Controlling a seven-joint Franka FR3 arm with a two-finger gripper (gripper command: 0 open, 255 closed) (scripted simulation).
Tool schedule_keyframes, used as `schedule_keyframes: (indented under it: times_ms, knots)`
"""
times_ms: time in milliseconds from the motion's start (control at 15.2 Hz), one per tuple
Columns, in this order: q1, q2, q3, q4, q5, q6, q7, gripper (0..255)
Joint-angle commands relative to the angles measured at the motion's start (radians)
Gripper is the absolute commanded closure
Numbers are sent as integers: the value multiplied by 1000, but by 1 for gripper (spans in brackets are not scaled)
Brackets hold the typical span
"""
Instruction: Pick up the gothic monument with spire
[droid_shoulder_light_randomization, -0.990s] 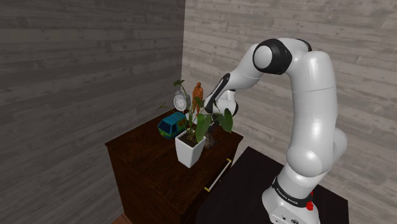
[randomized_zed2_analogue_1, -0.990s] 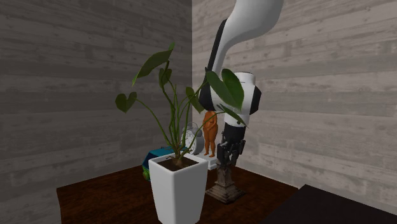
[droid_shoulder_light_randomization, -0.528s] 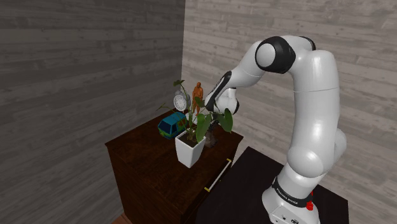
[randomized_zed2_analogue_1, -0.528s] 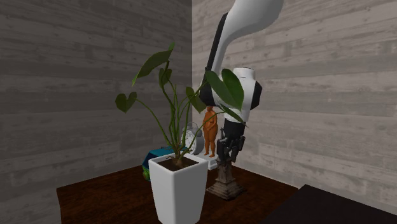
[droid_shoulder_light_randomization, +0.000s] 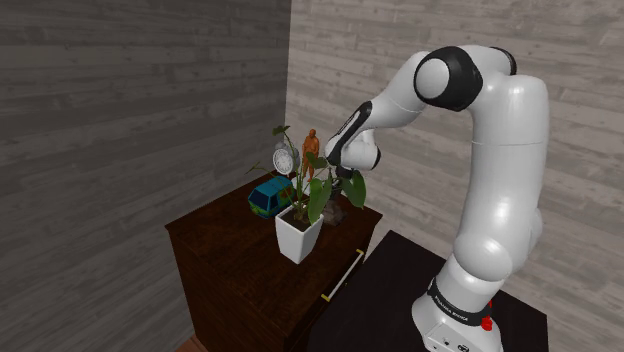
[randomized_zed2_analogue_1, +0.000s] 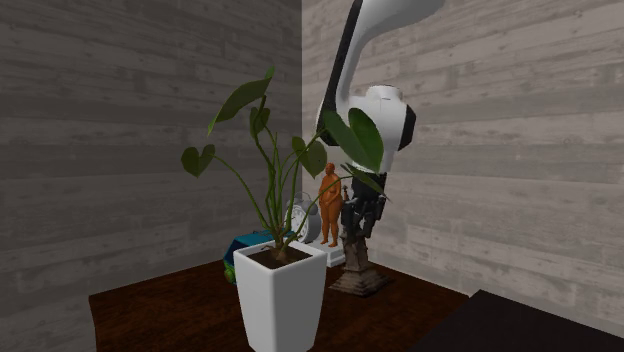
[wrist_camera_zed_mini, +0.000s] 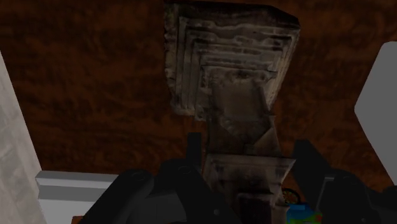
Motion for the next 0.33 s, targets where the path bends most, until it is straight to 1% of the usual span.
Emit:
schedule_keyframes:
  times_ms: [0, 132, 264]
  knots:
    - [14, -27, -17, -7, -22, -19, 20, 255]
    - [25, -53, -33, -11, -44, -40, 39, 255]
    - [26, -55, -34, -12, -46, -41, 41, 255]
